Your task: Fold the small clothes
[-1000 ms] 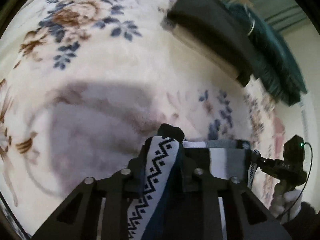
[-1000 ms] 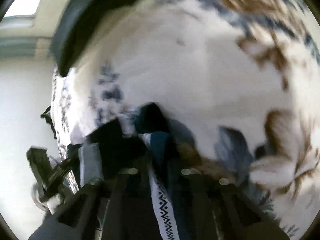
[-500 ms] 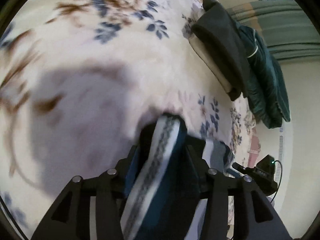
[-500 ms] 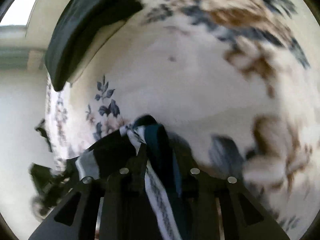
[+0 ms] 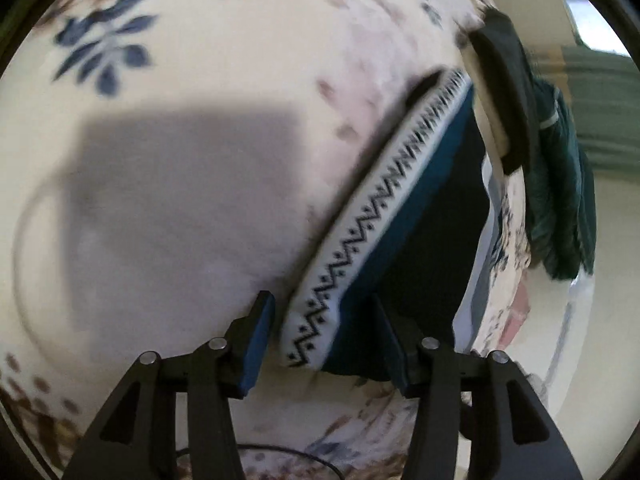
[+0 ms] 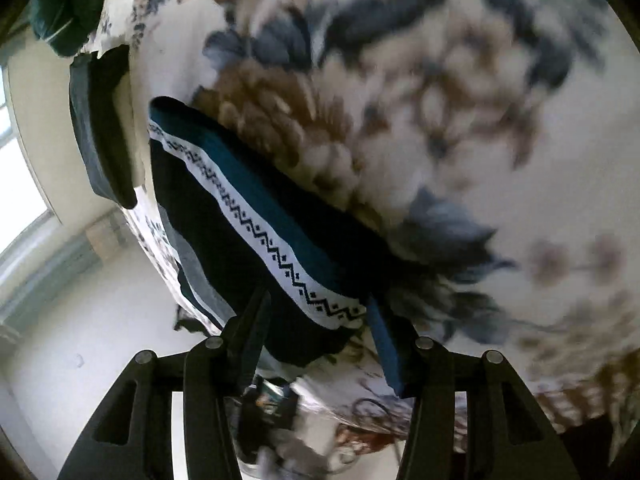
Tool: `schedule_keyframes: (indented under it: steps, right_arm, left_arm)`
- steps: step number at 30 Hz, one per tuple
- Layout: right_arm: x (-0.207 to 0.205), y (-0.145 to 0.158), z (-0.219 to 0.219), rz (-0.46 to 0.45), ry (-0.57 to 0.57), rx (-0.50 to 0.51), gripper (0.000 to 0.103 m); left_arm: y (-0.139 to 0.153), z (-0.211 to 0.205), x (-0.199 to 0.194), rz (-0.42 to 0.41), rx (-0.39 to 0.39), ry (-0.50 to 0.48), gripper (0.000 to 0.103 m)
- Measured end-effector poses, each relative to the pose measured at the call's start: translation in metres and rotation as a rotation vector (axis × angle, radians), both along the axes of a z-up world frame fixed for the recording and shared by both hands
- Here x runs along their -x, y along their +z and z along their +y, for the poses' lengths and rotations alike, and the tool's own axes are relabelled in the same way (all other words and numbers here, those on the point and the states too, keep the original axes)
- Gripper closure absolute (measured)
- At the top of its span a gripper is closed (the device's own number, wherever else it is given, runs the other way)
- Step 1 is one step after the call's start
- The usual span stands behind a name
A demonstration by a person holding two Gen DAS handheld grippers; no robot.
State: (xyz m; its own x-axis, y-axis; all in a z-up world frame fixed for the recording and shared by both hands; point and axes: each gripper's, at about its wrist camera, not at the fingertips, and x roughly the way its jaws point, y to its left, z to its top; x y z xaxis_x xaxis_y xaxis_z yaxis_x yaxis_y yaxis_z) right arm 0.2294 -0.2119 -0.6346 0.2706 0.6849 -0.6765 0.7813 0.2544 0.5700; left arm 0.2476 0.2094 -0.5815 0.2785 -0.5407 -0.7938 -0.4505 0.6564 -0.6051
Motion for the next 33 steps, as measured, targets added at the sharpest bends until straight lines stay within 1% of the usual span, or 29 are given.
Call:
schedule_keyframes:
  steps: [1, 2, 5, 7, 8, 9, 10, 11, 12, 13, 14, 15, 16, 17, 19, 22, 24, 25, 26, 28, 30, 32, 33]
  right_arm:
    - [-0.001, 0.003, 0.003, -0.015, -0.001, 0.029, 0.084]
    - [-0.003, 0.007, 0.006, -0.024, 0.004, 0.065, 0.097]
    - [-0.001, 0.028, 0.007, -0.037, 0.002, 0.177, 0.098]
    - [0.0, 0.043, 0.005, -0.031, 0.022, 0.246, 0.098]
    - [0.001, 0.046, 0.003, -0.016, 0.048, 0.282, 0.098]
    - [-0.001, 0.041, 0.007, 0.021, 0.11, 0.311, 0.098]
    - [-0.001, 0.034, 0.003, 0.051, 0.15, 0.315, 0.098]
    - [-0.006, 0.025, 0.006, 0.087, 0.21, 0.297, 0.097]
    - [-0.011, 0.022, 0.008, 0.098, 0.24, 0.284, 0.097]
    - [-0.018, 0.026, 0.008, 0.097, 0.28, 0.274, 0.094]
    - [-0.026, 0.035, 0.007, 0.093, 0.327, 0.288, 0.085]
    - [-0.036, 0.049, 0.007, 0.081, 0.389, 0.332, 0.076]
    - [-0.049, 0.064, 0.008, 0.053, 0.444, 0.382, 0.069]
    - [-0.063, 0.079, 0.011, 0.018, 0.493, 0.425, 0.058]
    - [-0.103, 0.104, 0.026, -0.064, 0.603, 0.461, 0.057]
    - [-0.175, 0.127, 0.082, -0.19, 0.803, 0.434, 0.057]
    - [-0.222, 0.133, 0.138, -0.278, 0.948, 0.39, 0.057]
    - [-0.235, 0.135, 0.164, -0.308, 1.014, 0.378, 0.057]
    - [-0.255, 0.131, 0.201, -0.338, 1.104, 0.359, 0.057]
    - [-0.28, 0.119, 0.253, -0.348, 1.206, 0.362, 0.057]
    - [-0.302, 0.099, 0.303, -0.323, 1.301, 0.355, 0.057]
    - [-0.314, 0.075, 0.332, -0.271, 1.373, 0.365, 0.057]
    - [-0.31, 0.064, 0.344, -0.248, 1.424, 0.362, 0.058]
  left_arm:
    - [0.002, -0.002, -0.001, -0.018, -0.021, -0.001, 0.076]
    - [0.004, -0.003, -0.001, -0.027, -0.015, 0.014, 0.087]
    - [0.008, 0.004, 0.0, -0.044, -0.006, 0.073, 0.089]
    - [0.008, 0.006, 0.001, -0.045, 0.023, 0.08, 0.089]
    - [0.008, 0.005, 0.001, -0.046, 0.028, 0.07, 0.089]
    - [0.006, 0.005, 0.002, -0.048, 0.045, 0.055, 0.089]
    - [0.004, 0.007, 0.004, -0.046, 0.063, 0.049, 0.088]
    - [0.004, 0.007, 0.004, -0.042, 0.069, 0.047, 0.084]
    - [0.004, 0.011, 0.004, -0.039, 0.082, 0.048, 0.081]
    - [0.005, 0.013, 0.005, -0.038, 0.087, 0.052, 0.08]
    - [0.008, 0.015, 0.005, -0.051, 0.087, 0.056, 0.08]
    - [0.011, 0.017, 0.006, -0.074, 0.092, 0.05, 0.08]
    - [0.013, 0.017, 0.006, -0.086, 0.089, 0.043, 0.08]
    - [0.014, 0.016, 0.006, -0.094, 0.079, 0.037, 0.08]
    - [0.013, 0.013, 0.007, -0.107, 0.07, 0.025, 0.08]
    - [0.009, 0.012, 0.011, -0.113, 0.069, 0.035, 0.08]
    - [0.007, 0.013, 0.014, -0.12, 0.067, 0.044, 0.08]
    - [0.006, 0.012, 0.014, -0.124, 0.069, 0.046, 0.08]
    - [0.006, 0.012, 0.014, -0.128, 0.067, 0.048, 0.08]
    - [0.004, 0.013, 0.015, -0.137, 0.073, 0.047, 0.08]
    - [0.003, 0.013, 0.015, -0.146, 0.073, 0.042, 0.08]
    - [0.003, 0.012, 0.015, -0.166, 0.069, 0.034, 0.081]
    - [0.003, 0.011, 0.016, -0.179, 0.064, 0.03, 0.083]
